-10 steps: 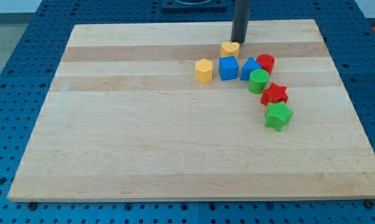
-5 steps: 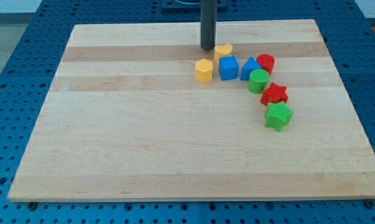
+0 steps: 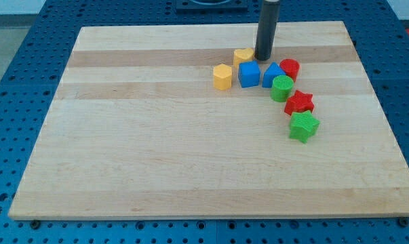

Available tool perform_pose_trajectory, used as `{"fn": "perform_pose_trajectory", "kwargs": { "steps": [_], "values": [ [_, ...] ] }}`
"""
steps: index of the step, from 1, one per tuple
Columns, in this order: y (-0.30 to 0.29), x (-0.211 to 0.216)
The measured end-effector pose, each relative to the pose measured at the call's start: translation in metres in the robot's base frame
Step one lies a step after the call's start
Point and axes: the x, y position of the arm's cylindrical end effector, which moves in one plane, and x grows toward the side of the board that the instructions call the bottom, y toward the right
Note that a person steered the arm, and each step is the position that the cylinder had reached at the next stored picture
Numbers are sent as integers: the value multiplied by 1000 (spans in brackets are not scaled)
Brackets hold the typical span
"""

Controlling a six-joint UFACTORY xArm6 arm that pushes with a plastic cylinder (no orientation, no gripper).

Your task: Push yellow heart closer to the yellow hexagon

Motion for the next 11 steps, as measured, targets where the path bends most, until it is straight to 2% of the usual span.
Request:
{"fn": "perform_pose_trajectory", "kwargs": {
  "steps": [1,3,4,5,6,7,9,11],
  "values": [
    [-13,5],
    [-107,4],
    [-125,4],
    [-126,0],
    [-139,-27],
    [-166,-28],
    [-160,15],
    [-166,20]
  ]
}}
